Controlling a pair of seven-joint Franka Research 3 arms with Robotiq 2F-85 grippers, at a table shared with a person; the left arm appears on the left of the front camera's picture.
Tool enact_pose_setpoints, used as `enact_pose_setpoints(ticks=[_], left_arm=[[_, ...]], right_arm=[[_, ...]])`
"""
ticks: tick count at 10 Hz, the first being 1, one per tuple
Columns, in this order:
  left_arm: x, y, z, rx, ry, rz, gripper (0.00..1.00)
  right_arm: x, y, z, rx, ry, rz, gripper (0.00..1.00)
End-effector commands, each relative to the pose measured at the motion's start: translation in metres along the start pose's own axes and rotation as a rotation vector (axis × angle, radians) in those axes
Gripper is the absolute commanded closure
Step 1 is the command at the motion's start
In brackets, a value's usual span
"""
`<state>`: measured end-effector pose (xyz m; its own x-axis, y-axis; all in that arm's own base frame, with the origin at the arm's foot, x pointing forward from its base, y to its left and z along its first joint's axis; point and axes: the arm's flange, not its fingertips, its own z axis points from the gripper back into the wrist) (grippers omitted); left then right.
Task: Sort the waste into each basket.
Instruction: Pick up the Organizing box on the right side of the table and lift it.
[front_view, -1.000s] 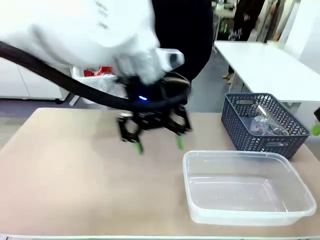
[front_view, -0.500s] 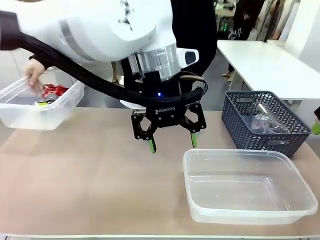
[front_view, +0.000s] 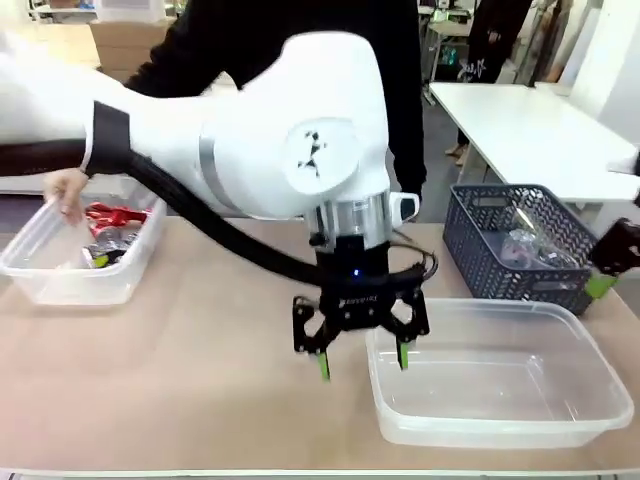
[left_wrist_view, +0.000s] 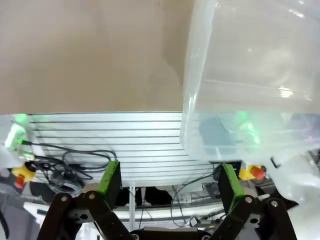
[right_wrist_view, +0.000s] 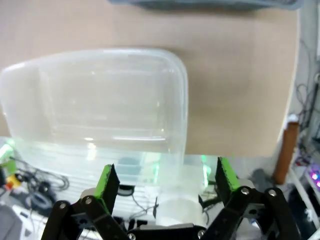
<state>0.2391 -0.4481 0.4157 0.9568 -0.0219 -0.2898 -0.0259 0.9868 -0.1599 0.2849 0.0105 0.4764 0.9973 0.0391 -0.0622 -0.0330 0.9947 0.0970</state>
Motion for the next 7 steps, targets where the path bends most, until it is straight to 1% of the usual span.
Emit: enact_pose_setpoints(ticks=[1, 3, 4, 6, 7], left_arm=[[0.019, -0.026, -0.018, 0.037, 0.002, 0.059, 0.00], [0.029, -0.031, -0.030, 0.059, -0.064, 0.143, 0.00], [0.035, -0.031, -0.033, 0.045, -0.080, 0.159, 0.00], [0.044, -0.030, -0.035, 0.052, -0.161, 0.211, 0.00], [0.047, -0.029, -0.037, 0.052, -0.149, 0.216, 0.00]], right_arm=[[-0.009, -0.003, -0.099, 0.031, 0.105, 0.007, 0.00], [-0.013, -0.008, -0.147, -0.016, 0.209, -0.009, 0.00], [-0.017, -0.011, -0.156, -0.022, 0.214, -0.018, 0.00], [-0.024, -0.020, -0.162, 0.001, 0.206, -0.032, 0.00], [-0.026, -0.024, -0.164, 0.001, 0.196, -0.045, 0.00]])
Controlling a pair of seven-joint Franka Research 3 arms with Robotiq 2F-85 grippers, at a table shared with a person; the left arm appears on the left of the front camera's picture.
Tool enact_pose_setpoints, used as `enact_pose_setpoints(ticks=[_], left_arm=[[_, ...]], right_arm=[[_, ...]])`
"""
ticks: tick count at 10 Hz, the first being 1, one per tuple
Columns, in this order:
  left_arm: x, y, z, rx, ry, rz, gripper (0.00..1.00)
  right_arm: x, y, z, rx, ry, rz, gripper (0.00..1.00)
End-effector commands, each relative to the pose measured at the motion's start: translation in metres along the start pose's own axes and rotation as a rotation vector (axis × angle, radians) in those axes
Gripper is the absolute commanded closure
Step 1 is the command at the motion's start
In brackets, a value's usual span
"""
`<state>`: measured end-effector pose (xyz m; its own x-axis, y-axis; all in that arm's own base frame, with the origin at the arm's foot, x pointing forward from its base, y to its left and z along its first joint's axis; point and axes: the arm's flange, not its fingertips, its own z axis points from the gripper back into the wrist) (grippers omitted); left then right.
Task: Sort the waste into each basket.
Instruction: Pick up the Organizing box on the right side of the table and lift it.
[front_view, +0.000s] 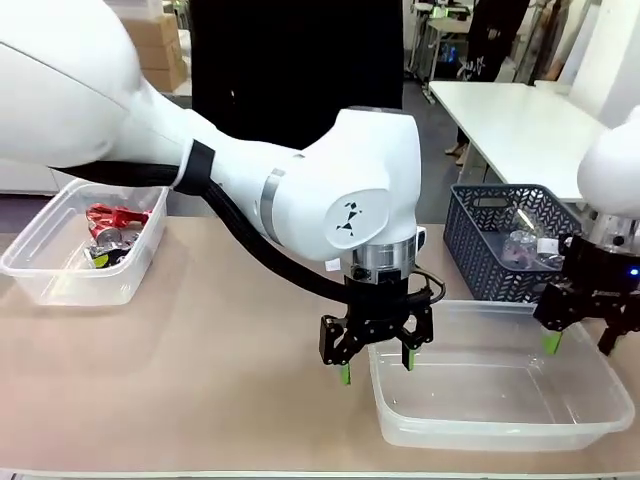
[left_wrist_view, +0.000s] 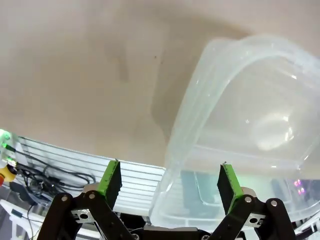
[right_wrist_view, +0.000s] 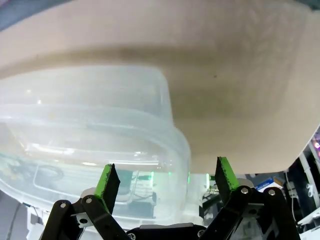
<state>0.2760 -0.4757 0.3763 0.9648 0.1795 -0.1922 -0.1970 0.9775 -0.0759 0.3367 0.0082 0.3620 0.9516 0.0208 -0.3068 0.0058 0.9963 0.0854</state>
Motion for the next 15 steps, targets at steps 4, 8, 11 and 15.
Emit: enact_pose_setpoints(ticks=[4, 8, 11, 15], left_arm=[[0.009, -0.007, -0.014, 0.007, -0.075, 0.026, 0.00], [0.007, -0.006, -0.013, -0.001, -0.072, 0.004, 1.00], [0.007, -0.002, -0.011, -0.015, -0.055, 0.004, 0.96], [0.006, 0.000, -0.010, -0.023, -0.060, 0.005, 1.00]], right_arm=[[-0.080, -0.020, -0.076, 0.049, -0.093, -0.013, 0.00], [-0.085, -0.020, -0.072, 0.040, -0.105, 0.014, 1.00], [-0.085, -0.017, -0.074, 0.026, -0.102, 0.018, 0.94], [-0.084, -0.014, -0.075, 0.021, -0.107, 0.022, 1.00]])
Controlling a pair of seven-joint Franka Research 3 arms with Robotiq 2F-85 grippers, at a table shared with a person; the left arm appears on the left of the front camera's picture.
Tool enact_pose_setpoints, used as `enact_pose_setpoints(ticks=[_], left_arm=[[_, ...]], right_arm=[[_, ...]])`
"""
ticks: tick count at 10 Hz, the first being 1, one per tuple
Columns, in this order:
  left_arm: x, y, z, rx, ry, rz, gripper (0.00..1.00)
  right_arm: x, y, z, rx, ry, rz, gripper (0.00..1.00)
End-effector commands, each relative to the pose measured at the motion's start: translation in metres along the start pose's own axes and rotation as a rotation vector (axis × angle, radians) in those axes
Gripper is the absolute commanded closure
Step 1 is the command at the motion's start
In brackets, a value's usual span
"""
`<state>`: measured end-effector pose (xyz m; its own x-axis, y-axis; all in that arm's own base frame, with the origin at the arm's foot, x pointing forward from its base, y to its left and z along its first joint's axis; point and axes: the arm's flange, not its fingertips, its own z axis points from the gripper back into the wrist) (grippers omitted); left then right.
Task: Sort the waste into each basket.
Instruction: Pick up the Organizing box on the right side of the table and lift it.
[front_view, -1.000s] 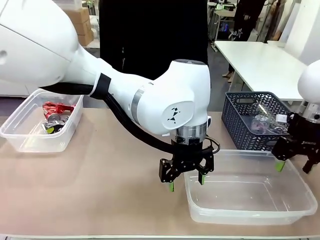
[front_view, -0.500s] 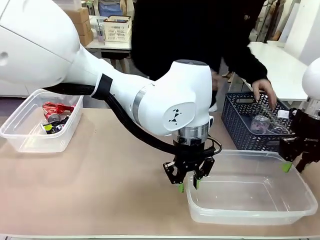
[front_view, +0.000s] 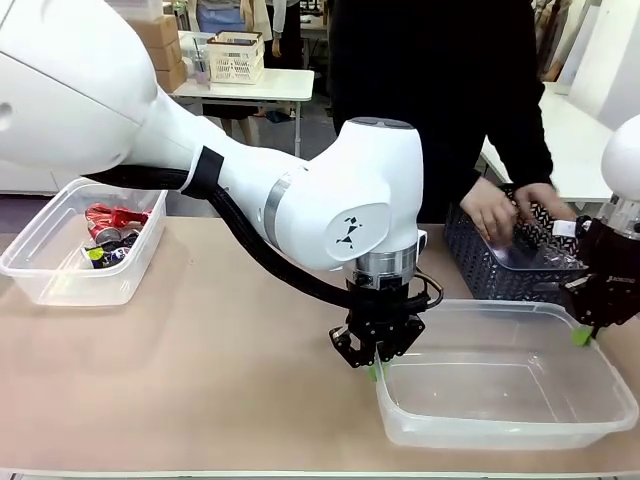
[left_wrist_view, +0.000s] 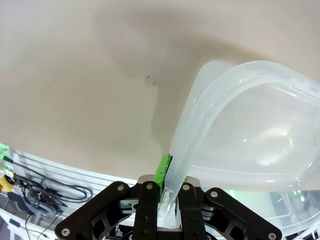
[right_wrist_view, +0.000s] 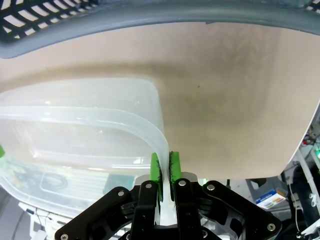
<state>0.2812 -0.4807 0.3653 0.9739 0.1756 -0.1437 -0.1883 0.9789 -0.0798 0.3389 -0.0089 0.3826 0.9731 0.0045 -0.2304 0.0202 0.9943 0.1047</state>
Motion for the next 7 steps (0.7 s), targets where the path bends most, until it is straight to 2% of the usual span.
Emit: enact_pose_setpoints(ticks=[1, 3, 4, 7], left_arm=[[0.000, 0.006, 0.002, -0.024, -0.014, 0.017, 1.00], [0.001, 0.017, 0.016, -0.039, -0.015, 0.018, 1.00], [0.000, 0.026, 0.030, -0.044, -0.036, 0.017, 1.00], [-0.015, 0.075, 0.104, -0.089, -0.108, -0.050, 1.00]], right_arm=[[-0.088, -0.001, -0.090, 0.000, -0.031, 0.032, 1.00], [-0.092, -0.001, -0.075, -0.003, -0.045, 0.030, 1.00], [-0.103, -0.001, -0.044, 0.034, 0.007, 0.038, 1.00], [-0.124, 0.018, 0.058, -0.019, 0.072, 0.053, 1.00]])
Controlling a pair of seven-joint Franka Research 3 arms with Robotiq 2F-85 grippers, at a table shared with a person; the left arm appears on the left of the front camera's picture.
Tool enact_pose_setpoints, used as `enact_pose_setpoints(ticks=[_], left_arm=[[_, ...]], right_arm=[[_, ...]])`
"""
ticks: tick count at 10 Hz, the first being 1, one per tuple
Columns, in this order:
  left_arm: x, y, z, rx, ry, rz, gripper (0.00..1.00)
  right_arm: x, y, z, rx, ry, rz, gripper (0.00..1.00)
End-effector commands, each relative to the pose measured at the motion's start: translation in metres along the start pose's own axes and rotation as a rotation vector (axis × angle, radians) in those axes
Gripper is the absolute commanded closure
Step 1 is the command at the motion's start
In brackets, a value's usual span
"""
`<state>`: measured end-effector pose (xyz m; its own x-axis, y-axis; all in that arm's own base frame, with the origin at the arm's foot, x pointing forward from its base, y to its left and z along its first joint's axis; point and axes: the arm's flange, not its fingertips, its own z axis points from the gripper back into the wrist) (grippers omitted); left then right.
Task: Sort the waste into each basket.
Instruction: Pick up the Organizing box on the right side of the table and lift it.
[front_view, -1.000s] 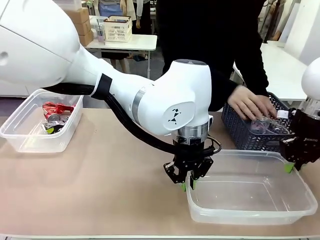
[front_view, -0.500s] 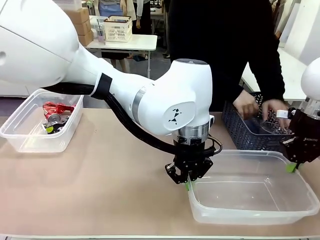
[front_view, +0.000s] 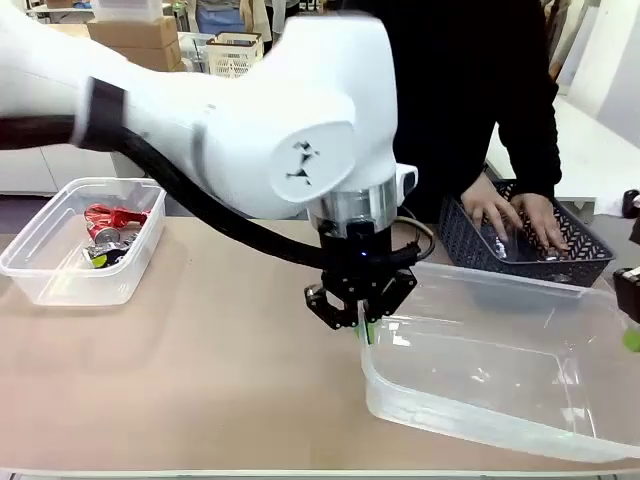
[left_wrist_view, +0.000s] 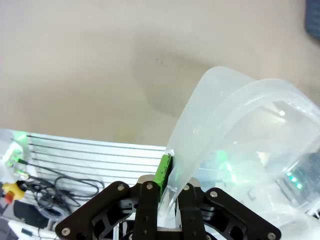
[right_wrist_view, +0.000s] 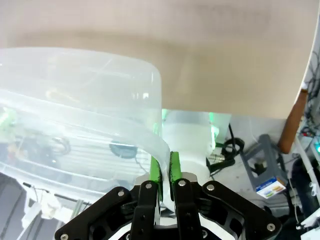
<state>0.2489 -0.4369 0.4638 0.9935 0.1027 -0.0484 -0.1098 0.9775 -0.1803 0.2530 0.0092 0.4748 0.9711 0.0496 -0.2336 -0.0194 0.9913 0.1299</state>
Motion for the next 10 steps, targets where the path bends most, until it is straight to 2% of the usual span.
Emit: enact_pose_setpoints(ticks=[1, 2, 3, 4, 5, 7, 8, 9, 10], left_arm=[[0.022, 0.056, 0.034, 0.004, -0.077, 0.086, 1.00], [0.016, 0.096, 0.071, -0.014, -0.065, 0.055, 1.00], [0.014, 0.099, 0.073, -0.020, -0.061, 0.059, 1.00], [-0.004, 0.016, 0.018, -0.007, -0.007, 0.002, 1.00], [-0.004, 0.016, 0.018, -0.007, -0.007, 0.002, 1.00], [-0.004, 0.016, 0.018, -0.007, -0.007, 0.002, 1.00], [-0.004, 0.016, 0.018, -0.007, -0.007, 0.002, 1.00], [-0.011, 0.027, 0.014, 0.015, 0.009, -0.030, 0.95], [-0.007, 0.036, 0.026, -0.008, -0.014, -0.011, 0.95]], right_arm=[[-0.016, 0.008, 0.019, -0.048, 0.056, 0.026, 1.00], [0.009, 0.045, 0.064, 0.002, 0.018, 0.027, 1.00], [0.015, 0.049, 0.068, 0.014, 0.016, 0.006, 1.00], [0.025, 0.056, 0.077, 0.058, 0.034, -0.015, 1.00], [0.004, 0.046, 0.044, 0.038, -0.040, 0.022, 1.00], [0.004, 0.046, 0.044, 0.038, -0.040, 0.022, 1.00], [0.018, 0.057, 0.062, 0.033, -0.030, 0.006, 0.91], [0.028, 0.067, 0.061, 0.015, -0.013, -0.017, 0.91], [0.038, 0.082, 0.064, 0.012, 0.000, -0.006, 0.91]])
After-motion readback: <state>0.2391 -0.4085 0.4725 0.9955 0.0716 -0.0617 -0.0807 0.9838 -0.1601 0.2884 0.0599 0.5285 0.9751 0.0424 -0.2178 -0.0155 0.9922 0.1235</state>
